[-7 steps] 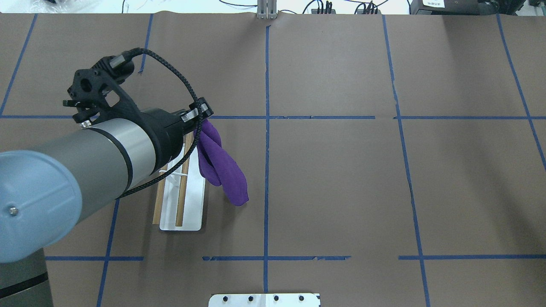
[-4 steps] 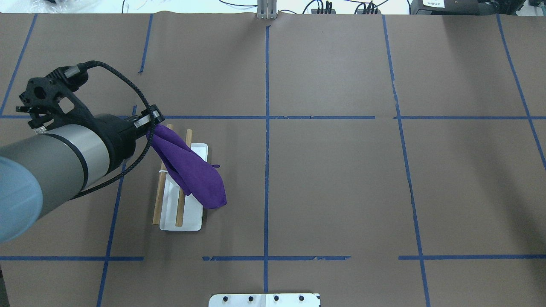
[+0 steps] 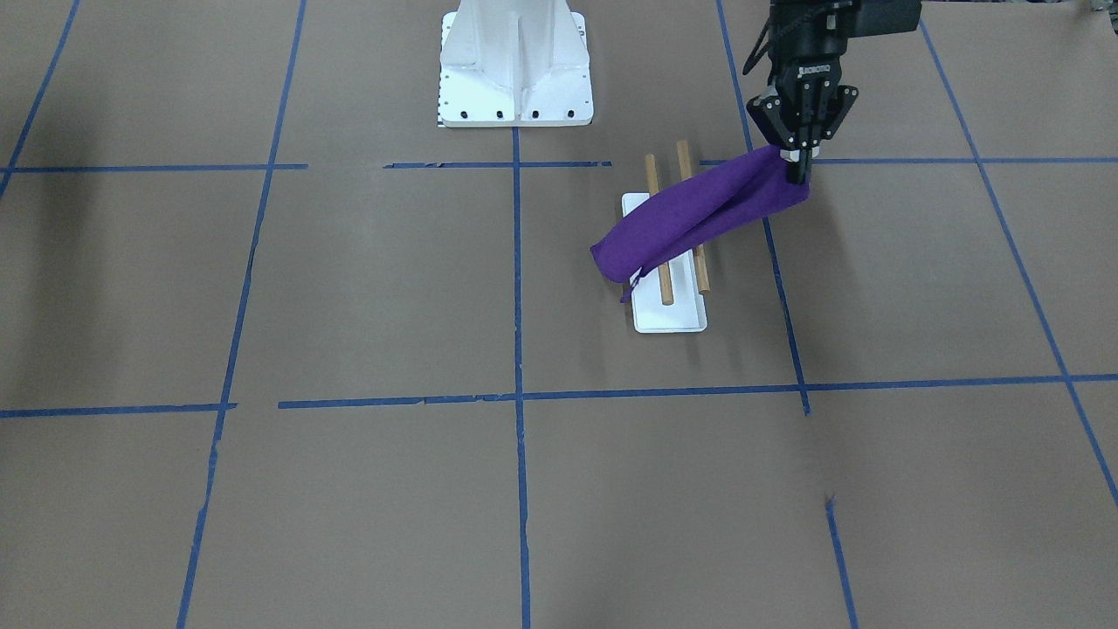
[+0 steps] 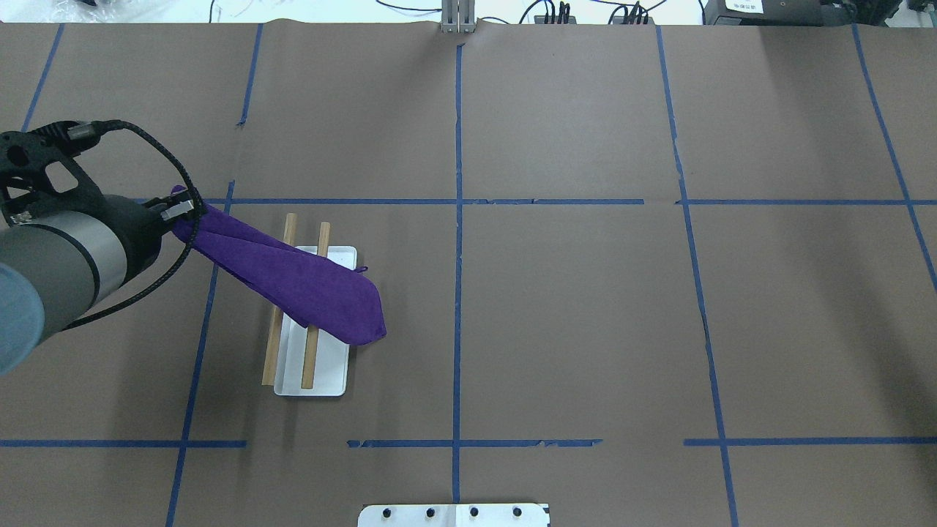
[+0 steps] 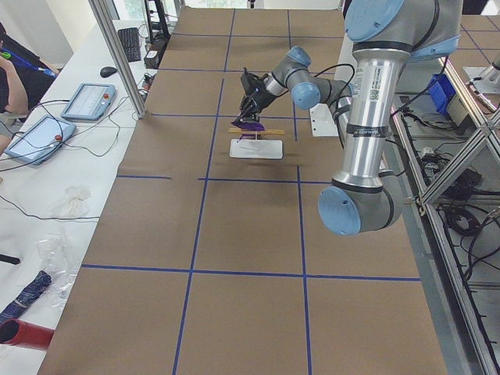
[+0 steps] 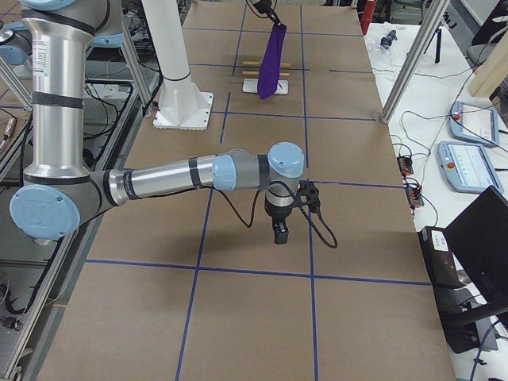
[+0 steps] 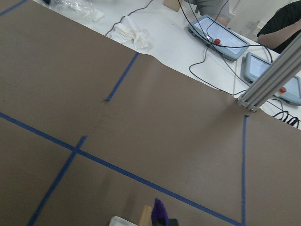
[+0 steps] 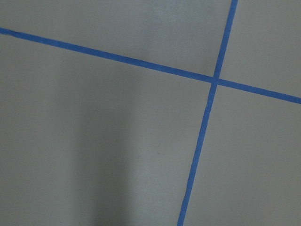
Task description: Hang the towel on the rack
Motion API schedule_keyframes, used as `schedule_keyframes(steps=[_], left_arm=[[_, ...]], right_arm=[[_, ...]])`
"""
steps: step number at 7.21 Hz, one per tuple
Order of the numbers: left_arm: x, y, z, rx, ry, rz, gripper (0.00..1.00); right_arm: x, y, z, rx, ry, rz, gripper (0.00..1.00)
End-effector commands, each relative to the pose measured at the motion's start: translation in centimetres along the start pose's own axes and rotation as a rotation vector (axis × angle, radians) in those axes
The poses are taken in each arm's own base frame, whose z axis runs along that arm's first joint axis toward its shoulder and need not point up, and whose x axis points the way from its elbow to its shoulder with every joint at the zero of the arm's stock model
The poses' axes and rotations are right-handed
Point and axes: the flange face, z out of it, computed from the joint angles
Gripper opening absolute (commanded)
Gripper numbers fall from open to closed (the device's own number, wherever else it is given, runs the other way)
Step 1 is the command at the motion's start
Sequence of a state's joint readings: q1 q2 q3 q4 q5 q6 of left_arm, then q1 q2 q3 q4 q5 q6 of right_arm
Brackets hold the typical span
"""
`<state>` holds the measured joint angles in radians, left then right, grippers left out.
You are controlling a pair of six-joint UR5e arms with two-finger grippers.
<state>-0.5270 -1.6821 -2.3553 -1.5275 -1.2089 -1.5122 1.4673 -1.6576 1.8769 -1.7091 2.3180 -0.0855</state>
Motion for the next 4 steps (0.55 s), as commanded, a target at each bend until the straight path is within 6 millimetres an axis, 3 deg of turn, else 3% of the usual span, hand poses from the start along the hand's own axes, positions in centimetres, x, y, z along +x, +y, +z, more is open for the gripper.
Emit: schedule_keyframes(steps=[1,2,4], left_arm=[[-1.3,0.7,3.4,0.013,0.017,0.027,0.99],[-1.9,1.4,5.3,0.009,0.002,0.049,1.00],[-4.7,-0.5,6.2,0.010,-0.033,0.183,1.00]], right_arm=[[-0.1,-0.1,-0.3,0.009,-0.002,0.001,1.00],[0.5,0.3,-0.5,0.014,-0.002,0.015,1.00],[1.0,-0.1,-0.9,0.025,0.005,0.009,1.00]])
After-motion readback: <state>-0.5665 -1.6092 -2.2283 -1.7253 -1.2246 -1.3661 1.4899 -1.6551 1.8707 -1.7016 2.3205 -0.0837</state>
